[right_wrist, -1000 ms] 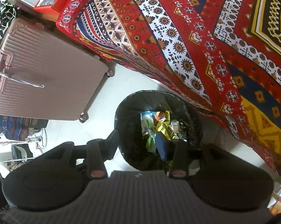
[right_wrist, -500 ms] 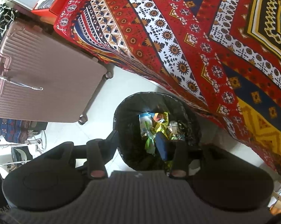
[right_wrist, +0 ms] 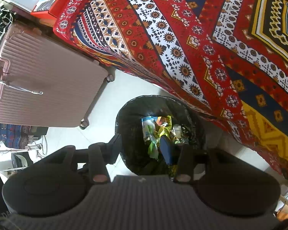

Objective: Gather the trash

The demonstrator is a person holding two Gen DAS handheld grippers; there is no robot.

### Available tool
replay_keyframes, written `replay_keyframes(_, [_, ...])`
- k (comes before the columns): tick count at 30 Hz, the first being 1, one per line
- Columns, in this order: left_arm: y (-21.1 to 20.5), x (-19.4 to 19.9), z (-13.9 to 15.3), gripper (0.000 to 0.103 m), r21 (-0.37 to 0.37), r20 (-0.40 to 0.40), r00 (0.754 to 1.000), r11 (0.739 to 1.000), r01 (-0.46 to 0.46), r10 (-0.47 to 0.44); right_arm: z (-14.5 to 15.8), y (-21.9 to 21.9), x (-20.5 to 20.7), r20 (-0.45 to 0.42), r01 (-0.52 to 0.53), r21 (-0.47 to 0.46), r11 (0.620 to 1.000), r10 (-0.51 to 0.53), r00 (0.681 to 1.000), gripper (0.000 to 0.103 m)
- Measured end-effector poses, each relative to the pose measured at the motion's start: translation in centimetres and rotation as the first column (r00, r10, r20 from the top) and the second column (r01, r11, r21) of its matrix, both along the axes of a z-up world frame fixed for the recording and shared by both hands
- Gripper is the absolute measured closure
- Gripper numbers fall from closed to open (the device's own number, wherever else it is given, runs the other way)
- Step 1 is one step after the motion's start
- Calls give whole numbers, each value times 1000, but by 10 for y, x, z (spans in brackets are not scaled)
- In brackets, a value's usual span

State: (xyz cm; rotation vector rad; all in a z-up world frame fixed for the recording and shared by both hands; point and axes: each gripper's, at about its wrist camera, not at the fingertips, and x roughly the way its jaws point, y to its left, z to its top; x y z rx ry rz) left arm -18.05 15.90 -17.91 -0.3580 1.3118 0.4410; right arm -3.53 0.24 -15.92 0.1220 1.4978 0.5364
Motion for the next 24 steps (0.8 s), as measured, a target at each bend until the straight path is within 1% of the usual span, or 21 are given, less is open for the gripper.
replay_keyframes(24, [-3, 1, -5, 28, -19, -8, 1000, 1000, 15, -16, 0, -2, -2, -5, 18, -8, 1000, -18, 1000, 43])
